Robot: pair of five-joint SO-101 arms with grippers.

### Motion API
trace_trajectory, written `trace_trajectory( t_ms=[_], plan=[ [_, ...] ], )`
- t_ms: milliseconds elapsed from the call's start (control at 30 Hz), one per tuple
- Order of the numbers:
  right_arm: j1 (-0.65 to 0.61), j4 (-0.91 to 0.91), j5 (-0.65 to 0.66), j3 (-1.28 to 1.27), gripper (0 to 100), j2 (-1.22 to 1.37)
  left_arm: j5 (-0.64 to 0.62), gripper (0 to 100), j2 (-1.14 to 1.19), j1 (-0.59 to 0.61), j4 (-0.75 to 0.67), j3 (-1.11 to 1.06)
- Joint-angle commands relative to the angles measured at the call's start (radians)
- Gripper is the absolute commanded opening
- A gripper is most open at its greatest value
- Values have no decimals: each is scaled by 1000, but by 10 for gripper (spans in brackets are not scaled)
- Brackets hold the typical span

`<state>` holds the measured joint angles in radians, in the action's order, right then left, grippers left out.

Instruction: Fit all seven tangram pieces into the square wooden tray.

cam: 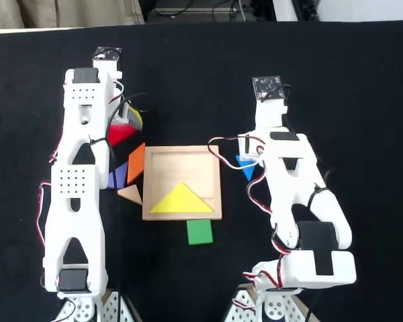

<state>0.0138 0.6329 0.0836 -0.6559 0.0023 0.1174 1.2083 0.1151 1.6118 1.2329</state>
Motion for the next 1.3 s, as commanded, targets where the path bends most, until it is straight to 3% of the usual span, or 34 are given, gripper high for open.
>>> trace_trajectory(
  t_ms=[0,733,1000,1267],
  plan=[
    [-18,-18,12,2,87,-4,-11,325,-5,22,-11,7],
    [-18,-21,12,2,87,-4,51,323,-9,21,26,12],
    [-18,-21,12,2,87,-4,51,149,-8,24,25,12],
    [-18,-21,12,2,87,-4,84,244,-18,30,25,27]
  ],
)
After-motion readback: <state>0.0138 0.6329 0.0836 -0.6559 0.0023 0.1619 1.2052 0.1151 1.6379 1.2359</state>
